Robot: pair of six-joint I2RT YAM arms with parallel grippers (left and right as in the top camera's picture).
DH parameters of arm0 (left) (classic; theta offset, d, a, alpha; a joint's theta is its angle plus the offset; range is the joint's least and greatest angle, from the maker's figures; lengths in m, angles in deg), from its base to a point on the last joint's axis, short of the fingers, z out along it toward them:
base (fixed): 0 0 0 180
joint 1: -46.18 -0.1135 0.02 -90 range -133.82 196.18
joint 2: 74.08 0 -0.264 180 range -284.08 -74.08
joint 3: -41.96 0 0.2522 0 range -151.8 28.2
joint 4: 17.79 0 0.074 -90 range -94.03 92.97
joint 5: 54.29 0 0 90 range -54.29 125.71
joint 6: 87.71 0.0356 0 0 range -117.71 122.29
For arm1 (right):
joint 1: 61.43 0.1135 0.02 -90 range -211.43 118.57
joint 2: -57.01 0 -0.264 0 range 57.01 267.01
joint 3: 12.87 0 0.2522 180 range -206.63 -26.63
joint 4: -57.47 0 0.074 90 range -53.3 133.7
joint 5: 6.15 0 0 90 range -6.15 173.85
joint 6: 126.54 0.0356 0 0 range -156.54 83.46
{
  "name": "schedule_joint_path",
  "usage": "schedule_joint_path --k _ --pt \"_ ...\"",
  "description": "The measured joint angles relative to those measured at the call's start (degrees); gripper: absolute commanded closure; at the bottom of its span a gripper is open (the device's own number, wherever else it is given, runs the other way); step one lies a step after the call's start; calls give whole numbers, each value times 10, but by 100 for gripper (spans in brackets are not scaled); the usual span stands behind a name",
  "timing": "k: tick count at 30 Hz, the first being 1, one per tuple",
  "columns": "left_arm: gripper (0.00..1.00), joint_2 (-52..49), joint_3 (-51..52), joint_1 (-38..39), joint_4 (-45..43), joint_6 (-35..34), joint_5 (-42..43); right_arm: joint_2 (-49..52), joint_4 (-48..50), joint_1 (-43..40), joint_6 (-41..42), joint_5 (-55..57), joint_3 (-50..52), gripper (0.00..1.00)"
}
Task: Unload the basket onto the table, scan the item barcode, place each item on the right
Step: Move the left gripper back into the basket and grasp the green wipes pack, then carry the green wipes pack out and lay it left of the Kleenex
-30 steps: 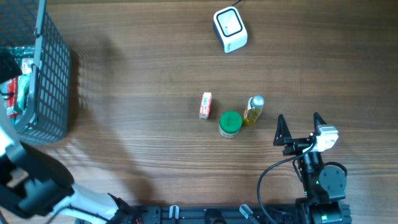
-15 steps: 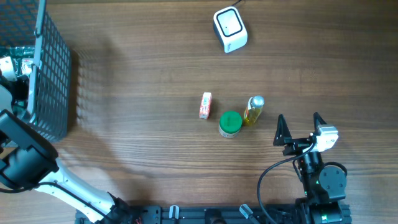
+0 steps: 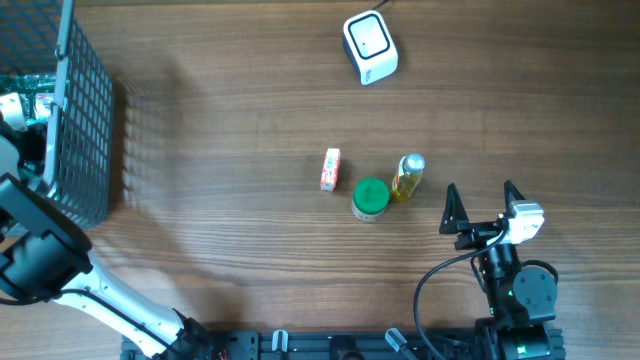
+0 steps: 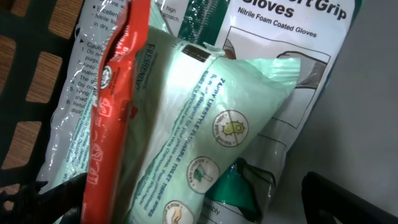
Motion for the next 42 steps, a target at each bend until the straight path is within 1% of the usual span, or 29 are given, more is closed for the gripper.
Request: schedule_joint_path --k 3,10,18,20,21,24,25,26,28,29,30,32,33,34,39,42 --pt "0 7 0 3 5 0 -5 0 0 0 0 0 0 0" --pt "0 12 1 29 21 10 -48 0 0 0 0 0 0 0" --pt "0 12 1 27 19 33 -54 0 0 0 0 0 0 0" --pt "2 10 1 26 18 33 -54 0 0 0 0 0 0 0" --pt "6 8 1 25 16 33 -54 0 0 0 0 0 0 0" --pt "11 -3 1 25 12 39 -66 0 0 0 0 0 0 0" --pt "14 -6 1 25 9 39 -69 0 0 0 0 0 0 0" --pt "22 -7 1 24 8 40 -71 0 0 0 0 0 0 0" --pt "47 -9 0 24 4 44 -80 0 0 0 0 0 0 0" --pt "55 -10 -1 24 1 45 -86 0 0 0 0 0 0 0" --pt "60 -12 -2 23 -1 45 -95 0 0 0 0 0 0 0" --pt "80 -12 -4 22 -4 47 -103 0 0 0 0 0 0 0" --pt "83 -12 -4 23 -5 44 -105 0 0 0 0 0 0 0" --pt "89 -12 -4 24 -6 45 -107 0 0 0 0 0 0 0" --pt "96 -12 -7 25 -7 47 -110 0 0 0 0 0 0 0" --pt "96 -8 -6 25 -11 40 -110 0 0 0 0 0 0 0"
